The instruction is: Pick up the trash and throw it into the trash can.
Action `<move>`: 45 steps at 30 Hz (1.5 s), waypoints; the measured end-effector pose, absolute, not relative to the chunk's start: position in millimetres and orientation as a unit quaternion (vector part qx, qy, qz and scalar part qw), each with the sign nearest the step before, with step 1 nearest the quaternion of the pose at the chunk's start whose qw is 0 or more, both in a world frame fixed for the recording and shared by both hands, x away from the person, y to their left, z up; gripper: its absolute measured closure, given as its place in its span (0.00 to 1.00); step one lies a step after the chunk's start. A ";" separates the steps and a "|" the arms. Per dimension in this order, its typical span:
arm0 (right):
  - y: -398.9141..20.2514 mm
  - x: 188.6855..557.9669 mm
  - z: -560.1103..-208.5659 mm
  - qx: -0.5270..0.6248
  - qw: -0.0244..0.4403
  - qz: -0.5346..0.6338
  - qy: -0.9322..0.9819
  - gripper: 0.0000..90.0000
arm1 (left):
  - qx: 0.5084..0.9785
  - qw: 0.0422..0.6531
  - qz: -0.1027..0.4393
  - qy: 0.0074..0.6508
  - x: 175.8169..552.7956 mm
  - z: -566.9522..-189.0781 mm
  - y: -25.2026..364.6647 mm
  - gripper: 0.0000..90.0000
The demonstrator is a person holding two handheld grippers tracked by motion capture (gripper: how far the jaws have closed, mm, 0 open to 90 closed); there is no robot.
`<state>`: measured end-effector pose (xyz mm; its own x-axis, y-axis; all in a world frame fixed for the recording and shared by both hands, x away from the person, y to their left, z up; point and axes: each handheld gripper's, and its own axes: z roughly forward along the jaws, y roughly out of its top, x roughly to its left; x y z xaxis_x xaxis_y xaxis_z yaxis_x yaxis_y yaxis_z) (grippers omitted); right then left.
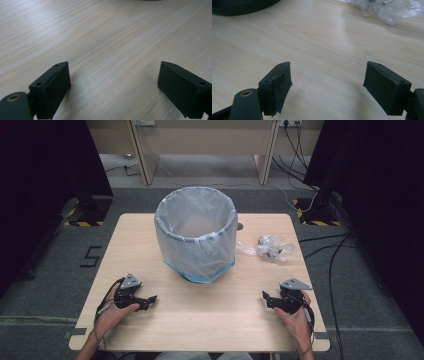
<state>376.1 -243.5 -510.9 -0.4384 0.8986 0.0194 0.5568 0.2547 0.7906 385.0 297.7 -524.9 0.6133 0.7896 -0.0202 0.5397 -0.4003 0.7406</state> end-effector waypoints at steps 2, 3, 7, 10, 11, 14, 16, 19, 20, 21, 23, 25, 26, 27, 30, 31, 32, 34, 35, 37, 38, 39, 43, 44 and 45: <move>-245.1 378.7 -509.4 0.483 0.230 0.380 0.755 0.24 | 0.820 0.367 0.170 0.405 385.0 -524.9 297.7 0.11; -246.0 380.4 -508.4 0.482 0.232 0.381 0.754 0.24 | 0.820 0.366 0.170 0.405 384.9 -524.8 297.7 0.11; -249.7 387.4 -500.1 0.487 0.241 0.385 0.746 0.24 | 0.820 0.366 0.170 0.405 384.9 -524.8 297.7 0.11; -255.8 394.7 -494.5 0.495 0.252 0.386 0.737 0.24 | 0.820 0.366 0.170 0.405 384.9 -524.8 297.7 0.11; -258.5 397.9 -493.8 0.500 0.252 0.388 0.732 0.24 | 0.820 0.367 0.170 0.405 384.9 -524.8 297.7 0.11; -266.1 406.5 -495.0 0.506 0.255 0.386 0.728 0.24 | 0.820 0.366 0.171 0.406 384.9 -524.8 297.5 0.11; -271.2 413.3 -496.8 0.515 0.254 0.385 0.722 0.24 | 0.820 0.366 0.171 0.406 384.9 -524.8 297.4 0.11; -275.9 419.8 -498.2 0.523 0.256 0.383 0.717 0.24 | 0.819 0.366 0.171 0.406 384.9 -524.8 297.4 0.11; -280.9 426.7 -500.0 0.531 0.254 0.381 0.713 0.24 | 0.819 0.366 0.171 0.406 384.9 -524.8 297.4 0.11; -283.3 429.5 -500.7 0.534 0.255 0.381 0.711 0.24 | 0.819 0.366 0.171 0.406 384.9 -524.8 297.4 0.11; -284.8 431.3 -501.2 0.538 0.254 0.382 0.707 0.24 | 0.820 0.366 0.171 0.406 384.9 -524.8 297.4 0.11; -290.7 437.6 -502.8 0.547 0.255 0.388 0.697 0.24 | 0.819 0.366 0.172 0.406 384.9 -524.8 297.4 0.11; -292.4 439.3 -502.8 0.547 0.256 0.387 0.697 0.24 | 0.820 0.366 0.171 0.406 384.9 -524.8 297.4 0.11; -293.7 440.8 -502.7 0.547 0.258 0.388 0.696 0.24 | 0.820 0.366 0.171 0.406 384.9 -524.8 297.4 0.11; -295.7 444.3 -502.8 0.552 0.252 0.395 0.690 0.24 | 0.820 0.366 0.171 0.406 384.9 -524.8 297.4 0.11; -295.8 445.5 -503.0 0.553 0.250 0.398 0.688 0.23 | 0.820 0.366 0.171 0.406 384.9 -524.8 297.4 0.11; -295.4 446.3 -503.3 0.555 0.249 0.398 0.687 0.23 | 0.820 0.366 0.171 0.406 384.9 -524.8 297.4 0.11; -294.4 448.2 -503.5 0.554 0.248 0.395 0.689 0.23 | 0.820 0.366 0.171 0.406 384.9 -524.8 297.4 0.11; -293.8 449.2 -503.4 0.554 0.248 0.394 0.690 0.23 | 0.819 0.366 0.171 0.406 384.9 -524.8 297.4 0.11; -292.6 451.7 -502.6 0.554 0.248 0.394 0.690 0.23 | 0.820 0.366 0.171 0.406 384.9 -524.8 297.4 0.11; -292.4 453.2 -502.0 0.554 0.250 0.395 0.689 0.23 | 0.819 0.366 0.171 0.406 384.9 -524.9 297.4 0.11; -292.1 454.9 -501.3 0.553 0.252 0.396 0.688 0.23 | 0.819 0.366 0.171 0.406 384.9 -524.8 297.4 0.11; -289.5 464.1 -500.0 0.554 0.246 0.400 0.687 0.23 | 0.820 0.366 0.171 0.406 384.9 -524.8 297.4 0.11; -289.5 466.8 -499.8 0.554 0.246 0.399 0.689 0.23 | 0.820 0.366 0.171 0.406 384.9 -524.8 297.4 0.11; -289.1 469.6 -500.0 0.553 0.247 0.399 0.688 0.23 | 0.820 0.366 0.171 0.406 384.9 -524.8 297.4 0.11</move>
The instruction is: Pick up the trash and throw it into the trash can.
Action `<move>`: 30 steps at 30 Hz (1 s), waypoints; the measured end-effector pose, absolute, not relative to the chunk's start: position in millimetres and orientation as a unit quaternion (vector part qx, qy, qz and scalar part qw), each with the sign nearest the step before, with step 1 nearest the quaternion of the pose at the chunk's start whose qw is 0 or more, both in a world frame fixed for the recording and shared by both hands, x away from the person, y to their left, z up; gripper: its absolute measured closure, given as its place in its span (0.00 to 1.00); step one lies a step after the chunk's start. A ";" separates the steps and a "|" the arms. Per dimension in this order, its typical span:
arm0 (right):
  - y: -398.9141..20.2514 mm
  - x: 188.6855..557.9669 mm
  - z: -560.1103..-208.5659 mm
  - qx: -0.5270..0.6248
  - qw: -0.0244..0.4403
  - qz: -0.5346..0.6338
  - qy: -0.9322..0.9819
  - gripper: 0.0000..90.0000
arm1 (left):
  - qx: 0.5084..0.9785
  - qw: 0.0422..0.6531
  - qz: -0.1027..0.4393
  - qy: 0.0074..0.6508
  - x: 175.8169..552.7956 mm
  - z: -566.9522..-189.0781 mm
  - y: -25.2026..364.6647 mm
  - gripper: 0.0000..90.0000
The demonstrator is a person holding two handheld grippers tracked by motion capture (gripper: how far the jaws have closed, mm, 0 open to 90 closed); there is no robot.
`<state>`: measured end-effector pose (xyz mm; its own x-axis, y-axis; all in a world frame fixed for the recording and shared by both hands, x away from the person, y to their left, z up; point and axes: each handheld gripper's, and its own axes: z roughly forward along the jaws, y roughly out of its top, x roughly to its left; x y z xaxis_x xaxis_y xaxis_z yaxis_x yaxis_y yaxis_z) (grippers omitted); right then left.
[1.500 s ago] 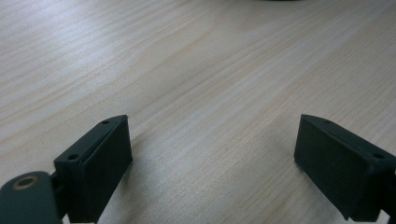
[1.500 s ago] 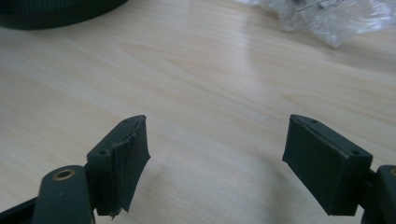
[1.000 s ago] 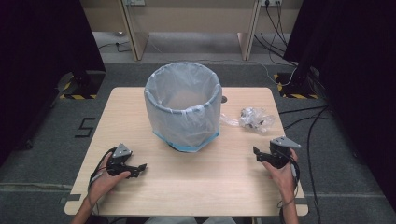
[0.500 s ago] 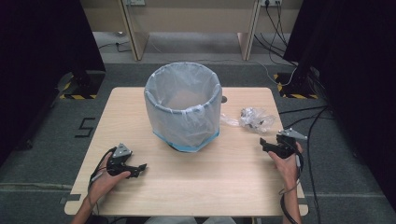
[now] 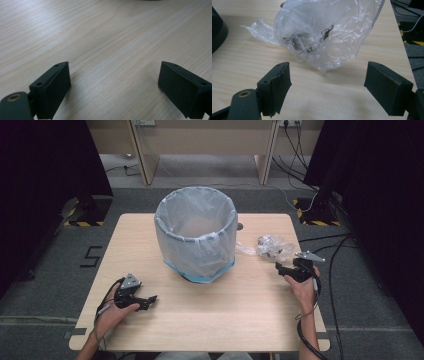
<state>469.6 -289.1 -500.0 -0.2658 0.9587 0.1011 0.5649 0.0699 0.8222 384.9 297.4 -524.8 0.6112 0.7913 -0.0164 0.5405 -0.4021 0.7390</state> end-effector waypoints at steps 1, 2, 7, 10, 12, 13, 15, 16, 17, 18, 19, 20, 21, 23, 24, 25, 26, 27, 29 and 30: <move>-288.6 471.9 -499.8 0.556 0.246 0.398 0.688 0.23 | 0.820 0.366 0.171 0.406 384.9 -524.8 297.4 0.11; -287.9 474.2 -499.7 0.558 0.245 0.399 0.686 0.23 | 0.820 0.366 0.171 0.406 384.9 -524.8 297.4 0.11; -285.0 484.9 -498.9 0.560 0.241 0.403 0.683 0.24 | 0.820 0.366 0.171 0.406 384.9 -524.8 297.4 0.11; -284.4 488.8 -498.9 0.560 0.240 0.409 0.680 0.27 | 0.819 0.366 0.172 0.406 384.9 -524.8 297.4 0.11; -284.1 490.8 -499.1 0.557 0.234 0.417 0.679 0.31 | 0.820 0.366 0.171 0.406 384.9 -524.8 297.4 0.11; -283.9 491.9 -499.3 0.557 0.231 0.420 0.678 0.33 | 0.820 0.366 0.171 0.406 384.9 -524.8 297.4 0.11; -284.3 494.8 -499.9 0.557 0.231 0.418 0.679 0.36 | 0.820 0.366 0.171 0.406 384.9 -524.8 297.4 0.11; -284.5 496.0 -500.4 0.557 0.232 0.418 0.679 0.40 | 0.820 0.366 0.171 0.406 384.9 -524.8 297.4 0.11; -284.4 496.8 -500.7 0.558 0.231 0.418 0.678 0.43 | 0.820 0.366 0.171 0.406 384.9 -524.8 297.4 0.11; -284.4 497.9 -501.3 0.557 0.232 0.421 0.678 0.47 | 0.820 0.366 0.171 0.406 384.9 -524.8 297.4 0.11; -283.9 498.5 -501.7 0.557 0.232 0.423 0.676 0.53 | 0.820 0.366 0.171 0.406 384.9 -524.8 297.4 0.11; -283.4 498.5 -501.7 0.556 0.231 0.424 0.677 0.57 | 0.820 0.366 0.171 0.406 384.9 -524.8 297.5 0.11; -282.7 498.5 -501.9 0.553 0.232 0.425 0.678 0.62 | 0.820 0.366 0.171 0.406 384.9 -524.8 297.5 0.11; -280.4 497.9 -502.1 0.546 0.233 0.430 0.680 0.70 | 0.820 0.366 0.171 0.406 384.9 -524.8 297.4 0.11; -278.9 497.3 -502.1 0.545 0.231 0.430 0.681 0.75 | 0.820 0.366 0.171 0.406 384.9 -524.8 297.5 0.11; -277.7 496.9 -502.1 0.543 0.231 0.432 0.682 0.78 | 0.820 0.366 0.171 0.406 384.9 -524.8 297.4 0.11; -277.0 496.7 -502.2 0.540 0.231 0.434 0.683 0.82 | 0.820 0.366 0.171 0.406 384.9 -524.8 297.4 0.11; -275.7 496.1 -502.2 0.537 0.231 0.436 0.684 0.86 | 0.820 0.366 0.171 0.406 384.9 -524.8 297.4 0.11; -273.5 495.1 -501.4 0.528 0.232 0.440 0.688 0.91 | 0.820 0.366 0.171 0.406 384.9 -524.8 297.5 0.11; -272.2 494.3 -500.3 0.525 0.232 0.443 0.689 0.93 | 0.820 0.366 0.171 0.406 384.9 -524.8 297.4 0.11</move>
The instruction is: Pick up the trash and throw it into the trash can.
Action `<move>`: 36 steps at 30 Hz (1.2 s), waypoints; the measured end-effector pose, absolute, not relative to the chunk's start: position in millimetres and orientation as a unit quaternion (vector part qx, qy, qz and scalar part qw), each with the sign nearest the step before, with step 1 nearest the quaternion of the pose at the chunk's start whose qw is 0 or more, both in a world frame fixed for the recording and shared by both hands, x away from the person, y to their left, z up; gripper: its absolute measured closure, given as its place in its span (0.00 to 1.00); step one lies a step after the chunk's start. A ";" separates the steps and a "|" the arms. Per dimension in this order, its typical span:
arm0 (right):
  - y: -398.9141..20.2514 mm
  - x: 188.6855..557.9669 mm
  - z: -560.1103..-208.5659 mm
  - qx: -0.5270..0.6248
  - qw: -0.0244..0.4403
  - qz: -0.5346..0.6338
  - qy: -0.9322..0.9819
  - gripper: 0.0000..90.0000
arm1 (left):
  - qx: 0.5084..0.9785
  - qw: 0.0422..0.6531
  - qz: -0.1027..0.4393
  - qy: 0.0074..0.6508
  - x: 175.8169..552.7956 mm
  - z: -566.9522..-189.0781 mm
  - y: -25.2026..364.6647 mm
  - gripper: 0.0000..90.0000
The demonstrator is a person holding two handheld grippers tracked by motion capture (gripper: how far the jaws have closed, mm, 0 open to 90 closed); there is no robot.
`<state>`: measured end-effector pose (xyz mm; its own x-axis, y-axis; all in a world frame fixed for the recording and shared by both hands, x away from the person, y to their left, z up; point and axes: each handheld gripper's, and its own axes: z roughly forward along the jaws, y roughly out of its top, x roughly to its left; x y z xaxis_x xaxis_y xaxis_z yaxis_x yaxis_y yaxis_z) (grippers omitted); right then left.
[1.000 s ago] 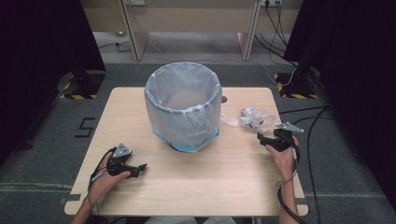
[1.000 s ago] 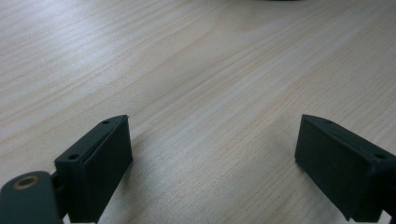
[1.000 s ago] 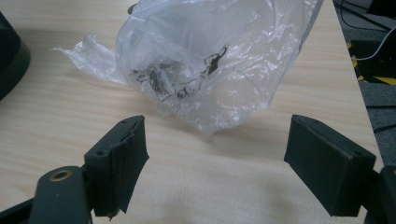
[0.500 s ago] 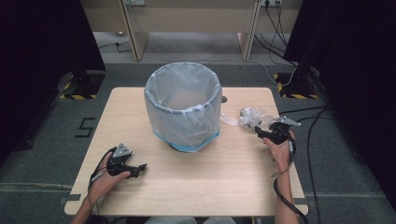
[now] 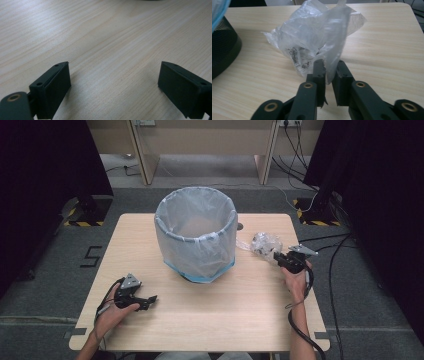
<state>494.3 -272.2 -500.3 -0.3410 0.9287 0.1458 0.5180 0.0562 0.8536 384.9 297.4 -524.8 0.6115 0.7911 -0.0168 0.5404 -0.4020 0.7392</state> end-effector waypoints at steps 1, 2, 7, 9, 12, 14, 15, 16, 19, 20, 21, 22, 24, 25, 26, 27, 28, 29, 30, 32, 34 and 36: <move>-271.3 493.8 -499.2 0.520 0.234 0.444 0.691 0.95 | 0.820 0.366 0.171 0.406 384.9 -524.8 297.4 0.11; -270.4 493.1 -497.7 0.517 0.236 0.447 0.691 0.96 | 0.820 0.366 0.171 0.406 384.9 -524.8 297.4 0.11; -265.2 490.7 -487.7 0.502 0.242 0.458 0.693 0.99 | 0.820 0.366 0.171 0.406 384.9 -524.8 297.4 0.11; -263.2 490.0 -481.1 0.495 0.247 0.461 0.694 0.99 | 0.820 0.366 0.171 0.406 384.9 -524.8 297.4 0.11; -261.0 489.8 -472.4 0.487 0.255 0.464 0.694 0.99 | 0.820 0.366 0.171 0.406 384.9 -524.8 297.4 0.11; -258.9 489.6 -465.1 0.482 0.260 0.465 0.696 0.99 | 0.820 0.366 0.171 0.406 384.9 -524.8 297.4 0.11; -258.3 489.6 -462.8 0.479 0.262 0.466 0.696 0.99 | 0.820 0.366 0.171 0.406 384.9 -524.8 297.5 0.11; -257.4 489.4 -459.7 0.477 0.263 0.466 0.697 0.99 | 0.820 0.366 0.171 0.406 384.9 -524.8 297.4 0.11; -253.7 489.4 -450.0 0.469 0.267 0.471 0.698 0.99 | 0.820 0.366 0.171 0.406 384.9 -524.8 297.5 0.11; -253.1 489.4 -447.6 0.467 0.270 0.471 0.698 0.99 | 0.820 0.366 0.171 0.406 384.9 -524.8 297.4 0.11; -252.0 489.3 -444.3 0.464 0.271 0.472 0.699 0.99 | 0.820 0.366 0.171 0.406 384.9 -524.8 297.5 0.11; -251.0 489.4 -441.1 0.461 0.273 0.474 0.699 0.99 | 0.820 0.366 0.171 0.406 384.9 -524.8 297.4 0.11; -248.5 489.0 -433.4 0.455 0.274 0.478 0.699 0.99 | 0.820 0.366 0.171 0.406 384.9 -524.8 297.5 0.11; -247.5 488.7 -429.9 0.453 0.277 0.479 0.699 0.99 | 0.820 0.366 0.171 0.406 384.9 -524.8 297.5 0.11; -246.8 488.6 -427.3 0.450 0.277 0.479 0.701 0.99 | 0.820 0.366 0.171 0.406 384.9 -524.8 297.5 0.11; -245.8 488.3 -423.9 0.448 0.276 0.481 0.701 0.99 | 0.820 0.366 0.171 0.406 384.9 -524.8 297.5 0.11; -244.9 488.2 -420.4 0.445 0.277 0.484 0.701 0.99 | 0.820 0.366 0.171 0.406 384.9 -524.8 297.5 0.11; -244.3 487.9 -416.9 0.443 0.274 0.490 0.699 0.99 | 0.819 0.366 0.171 0.406 384.9 -524.8 297.4 0.11; -243.9 487.8 -412.5 0.440 0.270 0.497 0.697 0.99 | 0.820 0.366 0.171 0.406 384.9 -524.8 297.5 0.11; -243.3 487.7 -409.8 0.439 0.271 0.498 0.697 0.99 | 0.820 0.366 0.171 0.406 384.9 -524.8 297.5 0.11; -241.2 487.3 -398.6 0.434 0.275 0.497 0.699 0.99 | 0.820 0.366 0.171 0.406 384.9 -524.8 297.5 0.11; -239.9 487.4 -391.4 0.429 0.279 0.496 0.702 0.99 | 0.820 0.366 0.171 0.406 384.9 -524.8 297.5 0.11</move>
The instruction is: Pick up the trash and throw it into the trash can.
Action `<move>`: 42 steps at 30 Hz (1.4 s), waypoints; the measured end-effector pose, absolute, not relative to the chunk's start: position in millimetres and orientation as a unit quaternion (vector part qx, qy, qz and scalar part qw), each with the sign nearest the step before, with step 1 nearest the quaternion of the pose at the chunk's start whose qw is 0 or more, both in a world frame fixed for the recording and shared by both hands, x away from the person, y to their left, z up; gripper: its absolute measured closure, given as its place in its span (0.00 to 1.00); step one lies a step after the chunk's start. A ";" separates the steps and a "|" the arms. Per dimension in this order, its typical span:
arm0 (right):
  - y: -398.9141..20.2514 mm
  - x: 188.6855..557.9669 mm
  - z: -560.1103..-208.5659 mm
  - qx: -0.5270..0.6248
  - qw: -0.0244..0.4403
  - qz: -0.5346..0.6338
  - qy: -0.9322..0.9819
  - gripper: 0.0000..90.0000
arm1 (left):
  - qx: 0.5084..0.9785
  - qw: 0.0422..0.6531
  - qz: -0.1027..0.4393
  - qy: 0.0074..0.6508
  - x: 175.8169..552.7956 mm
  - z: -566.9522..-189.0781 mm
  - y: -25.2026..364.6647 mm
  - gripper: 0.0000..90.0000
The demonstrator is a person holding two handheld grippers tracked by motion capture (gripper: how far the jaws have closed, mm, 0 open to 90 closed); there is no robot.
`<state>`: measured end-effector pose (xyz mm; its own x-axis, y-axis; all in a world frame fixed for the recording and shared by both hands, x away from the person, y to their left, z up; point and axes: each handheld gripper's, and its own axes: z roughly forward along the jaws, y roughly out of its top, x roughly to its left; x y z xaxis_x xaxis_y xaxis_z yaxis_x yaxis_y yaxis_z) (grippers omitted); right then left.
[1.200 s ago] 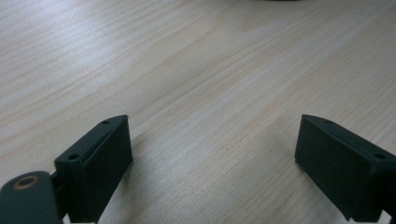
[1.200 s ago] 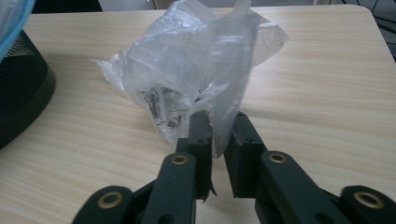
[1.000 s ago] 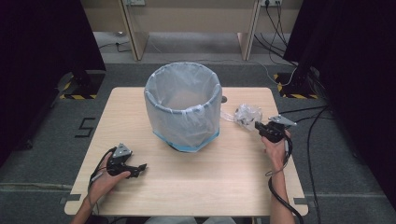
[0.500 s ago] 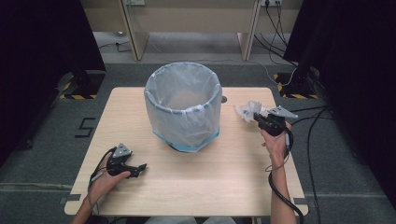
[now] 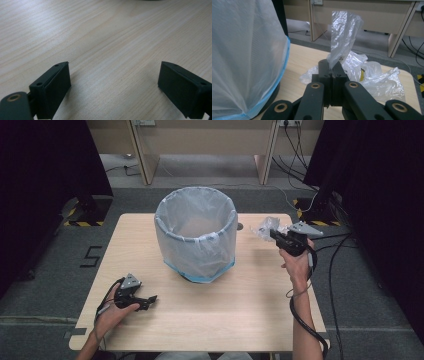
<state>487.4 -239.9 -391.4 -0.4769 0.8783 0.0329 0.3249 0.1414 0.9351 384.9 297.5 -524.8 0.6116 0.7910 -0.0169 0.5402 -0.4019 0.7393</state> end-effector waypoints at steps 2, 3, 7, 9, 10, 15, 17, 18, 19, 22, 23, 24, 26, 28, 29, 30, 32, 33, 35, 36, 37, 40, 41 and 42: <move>-238.5 487.4 -385.0 0.425 0.279 0.497 0.704 0.99 | 0.820 0.366 0.171 0.406 384.9 -524.8 297.5 0.11; -237.8 487.2 -381.8 0.423 0.280 0.497 0.704 0.99 | 0.820 0.366 0.171 0.406 384.9 -524.8 297.5 0.11; -235.3 486.0 -369.7 0.418 0.280 0.503 0.703 0.99 | 0.820 0.366 0.171 0.406 384.9 -524.8 297.5 0.11; -234.6 485.8 -367.0 0.418 0.281 0.502 0.703 0.99 | 0.820 0.366 0.171 0.406 384.9 -524.8 297.5 0.11; -232.8 486.1 -361.7 0.417 0.279 0.503 0.704 0.99 | 0.820 0.366 0.171 0.406 384.9 -524.8 297.5 0.11; -226.1 487.4 -352.7 0.409 0.274 0.507 0.708 0.99 | 0.819 0.367 0.172 0.407 384.9 -524.9 297.3 0.11; -223.9 488.0 -349.6 0.408 0.273 0.509 0.707 0.99 | 0.819 0.367 0.172 0.407 384.9 -524.9 297.3 0.11; -222.7 488.3 -347.6 0.407 0.272 0.510 0.707 0.99 | 0.819 0.367 0.172 0.407 384.9 -524.9 297.3 0.11; -221.0 488.7 -344.9 0.406 0.274 0.510 0.707 0.99 | 0.819 0.367 0.171 0.407 384.9 -524.9 297.3 0.11; -218.6 489.2 -339.8 0.401 0.276 0.511 0.708 0.99 | 0.819 0.368 0.172 0.407 384.9 -524.9 297.3 0.11; -215.8 489.0 -333.7 0.397 0.278 0.514 0.708 0.99 | 0.819 0.368 0.172 0.407 385.0 -524.9 297.3 0.11; -214.8 489.0 -331.1 0.395 0.280 0.515 0.708 0.99 | 0.819 0.368 0.171 0.407 384.9 -524.9 297.3 0.11; -211.9 488.6 -323.8 0.391 0.282 0.517 0.707 0.99 | 0.819 0.367 0.172 0.407 384.9 -524.9 297.3 0.11; -209.0 487.8 -315.1 0.384 0.285 0.521 0.707 0.99 | 0.819 0.367 0.171 0.407 384.9 -524.8 297.3 0.11; -208.0 487.4 -312.2 0.382 0.286 0.523 0.706 0.99 | 0.819 0.367 0.171 0.407 384.9 -524.8 297.3 0.11; -208.0 487.4 -312.2 0.382 0.286 0.523 0.706 0.99 | 0.819 0.367 0.171 0.407 384.9 -524.8 297.3 0.11; -205.2 486.4 -304.4 0.377 0.290 0.524 0.706 0.99 | 0.819 0.367 0.171 0.407 384.9 -524.8 297.3 0.11; -203.1 485.6 -298.0 0.372 0.294 0.528 0.705 0.99 | 0.819 0.367 0.171 0.407 384.9 -524.8 297.4 0.11; -202.2 485.3 -295.6 0.371 0.294 0.529 0.705 0.99 | 0.819 0.367 0.171 0.407 384.9 -524.7 297.4 0.11; -199.9 485.4 -288.4 0.366 0.298 0.531 0.704 0.99 | 0.819 0.367 0.171 0.407 384.9 -524.7 297.4 0.11; -198.5 485.5 -284.9 0.365 0.298 0.531 0.704 0.99 | 0.819 0.367 0.171 0.407 384.9 -524.7 297.4 0.11; -194.4 486.5 -274.8 0.359 0.301 0.534 0.704 0.99 | 0.819 0.367 0.171 0.407 384.9 -524.7 297.4 0.11; -194.4 486.5 -274.8 0.359 0.301 0.534 0.704 0.99 | 0.819 0.367 0.171 0.407 384.9 -524.7 297.4 0.11; -189.6 486.9 -267.1 0.352 0.304 0.536 0.704 0.99 | 0.819 0.367 0.171 0.407 384.9 -524.7 297.4 0.11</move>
<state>486.9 -189.6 -267.1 -0.5670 0.8222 -0.0506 0.1705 0.1772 0.9693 384.9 297.4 -524.7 0.6107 0.7916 -0.0188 0.5409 -0.3998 0.7400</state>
